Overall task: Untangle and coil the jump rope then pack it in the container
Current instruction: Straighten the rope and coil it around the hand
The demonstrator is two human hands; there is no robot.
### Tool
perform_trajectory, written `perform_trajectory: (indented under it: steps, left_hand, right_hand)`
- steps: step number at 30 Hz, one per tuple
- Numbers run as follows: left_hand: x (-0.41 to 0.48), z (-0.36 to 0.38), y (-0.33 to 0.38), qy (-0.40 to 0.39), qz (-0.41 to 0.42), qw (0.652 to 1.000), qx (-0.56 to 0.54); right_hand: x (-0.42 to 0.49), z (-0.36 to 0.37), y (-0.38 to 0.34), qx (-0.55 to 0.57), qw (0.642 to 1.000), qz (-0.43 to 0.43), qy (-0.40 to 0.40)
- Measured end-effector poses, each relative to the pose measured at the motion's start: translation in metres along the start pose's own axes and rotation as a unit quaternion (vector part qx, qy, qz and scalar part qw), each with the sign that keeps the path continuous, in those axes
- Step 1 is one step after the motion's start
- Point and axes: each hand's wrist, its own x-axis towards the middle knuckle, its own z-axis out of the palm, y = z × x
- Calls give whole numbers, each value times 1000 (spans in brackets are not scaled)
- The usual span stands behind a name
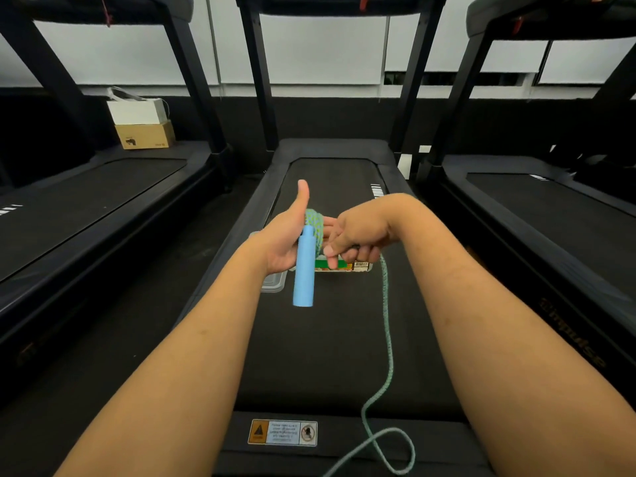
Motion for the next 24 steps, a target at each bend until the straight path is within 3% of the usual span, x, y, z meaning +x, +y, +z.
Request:
perform_trajectory:
  steps: [5, 10, 18, 21, 24]
  left_hand:
    - [-3, 13, 10, -51, -32, 990, 127]
    - [-13, 14, 8, -173, -33, 963, 204]
    - [-12, 14, 12, -144, 86, 985, -32]
    - [-5, 12, 15, -153, 140, 954, -218]
    - [0, 12, 17, -151, 182, 935, -265]
  right_hand:
    - [-14, -8, 5, 35, 997, -61, -27]
    - [-27, -19, 19, 129, 974, -172, 76]
    - [-1, -8, 31, 258, 908, -267, 195]
    - [16, 3, 29, 247, 907, -237, 246]
    - [21, 10, 19, 218, 926, -199, 235]
